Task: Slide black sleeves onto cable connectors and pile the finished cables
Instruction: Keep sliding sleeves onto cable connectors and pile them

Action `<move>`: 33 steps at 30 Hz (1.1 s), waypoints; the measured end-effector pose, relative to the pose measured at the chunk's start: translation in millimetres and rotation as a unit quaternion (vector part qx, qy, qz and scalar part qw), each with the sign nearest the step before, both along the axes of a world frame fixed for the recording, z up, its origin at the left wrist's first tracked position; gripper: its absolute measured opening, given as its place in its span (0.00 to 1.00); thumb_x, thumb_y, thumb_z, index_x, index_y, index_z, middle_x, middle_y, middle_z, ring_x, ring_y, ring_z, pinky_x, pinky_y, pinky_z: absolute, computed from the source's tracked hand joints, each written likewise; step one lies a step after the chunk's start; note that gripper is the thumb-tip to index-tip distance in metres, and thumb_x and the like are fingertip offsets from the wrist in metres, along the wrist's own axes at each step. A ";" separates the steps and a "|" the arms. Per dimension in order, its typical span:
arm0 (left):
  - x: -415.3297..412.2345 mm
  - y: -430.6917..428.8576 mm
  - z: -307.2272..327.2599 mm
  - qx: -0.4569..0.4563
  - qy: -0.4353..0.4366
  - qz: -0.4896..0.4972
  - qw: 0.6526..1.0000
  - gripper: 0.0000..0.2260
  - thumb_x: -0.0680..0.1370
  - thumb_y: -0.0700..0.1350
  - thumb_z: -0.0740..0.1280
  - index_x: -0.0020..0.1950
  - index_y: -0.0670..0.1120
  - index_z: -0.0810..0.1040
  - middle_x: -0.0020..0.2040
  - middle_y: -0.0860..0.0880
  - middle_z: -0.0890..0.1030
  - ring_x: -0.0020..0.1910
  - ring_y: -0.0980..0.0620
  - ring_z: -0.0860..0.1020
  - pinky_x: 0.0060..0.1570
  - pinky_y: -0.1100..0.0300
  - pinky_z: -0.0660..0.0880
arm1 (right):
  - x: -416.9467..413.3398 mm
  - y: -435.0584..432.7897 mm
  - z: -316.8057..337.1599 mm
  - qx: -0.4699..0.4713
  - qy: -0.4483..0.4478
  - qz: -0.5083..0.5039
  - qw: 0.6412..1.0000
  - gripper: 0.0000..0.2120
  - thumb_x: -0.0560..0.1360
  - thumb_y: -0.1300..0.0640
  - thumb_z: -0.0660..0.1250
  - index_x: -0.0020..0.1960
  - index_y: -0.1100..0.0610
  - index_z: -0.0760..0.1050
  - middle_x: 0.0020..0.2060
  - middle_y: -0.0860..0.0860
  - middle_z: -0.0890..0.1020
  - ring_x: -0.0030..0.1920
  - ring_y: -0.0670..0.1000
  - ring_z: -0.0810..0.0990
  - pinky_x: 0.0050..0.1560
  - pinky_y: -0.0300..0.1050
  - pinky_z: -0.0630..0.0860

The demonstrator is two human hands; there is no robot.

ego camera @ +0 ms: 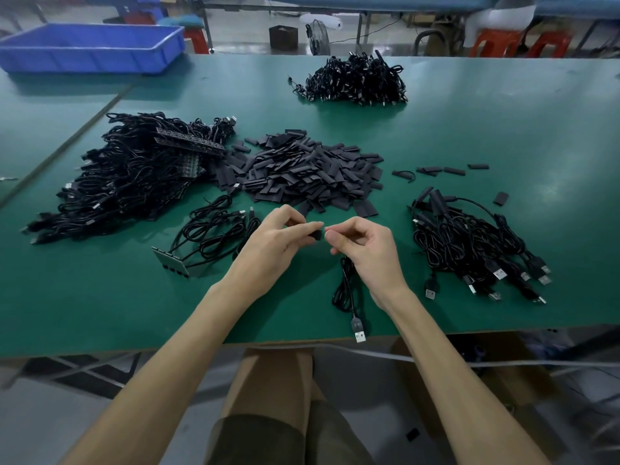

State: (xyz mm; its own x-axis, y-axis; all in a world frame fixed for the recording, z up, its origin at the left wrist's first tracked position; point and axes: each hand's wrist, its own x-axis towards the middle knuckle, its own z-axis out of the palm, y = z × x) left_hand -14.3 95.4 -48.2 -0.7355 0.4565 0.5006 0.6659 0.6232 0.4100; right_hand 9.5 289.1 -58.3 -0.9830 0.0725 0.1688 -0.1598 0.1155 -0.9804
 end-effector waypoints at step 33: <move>-3.9 2.8 -4.6 -0.064 -0.037 -0.026 0.997 0.09 0.83 0.39 0.65 0.60 0.40 0.81 0.49 0.46 0.76 0.51 0.48 0.72 0.53 0.60 0.70 | 2.3 -1.2 -0.1 0.040 -0.020 0.006 0.999 0.07 0.71 0.60 0.80 0.45 0.53 0.84 0.39 0.50 0.88 0.41 0.50 0.87 0.49 0.47 0.84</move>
State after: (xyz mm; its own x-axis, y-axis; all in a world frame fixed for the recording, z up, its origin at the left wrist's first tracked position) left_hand -18.2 98.1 -52.8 -0.7422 0.5514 0.3810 0.6692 0.6398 0.3779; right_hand 11.8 287.9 -58.4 -0.9897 0.0490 0.1346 -0.1230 0.1911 -0.9738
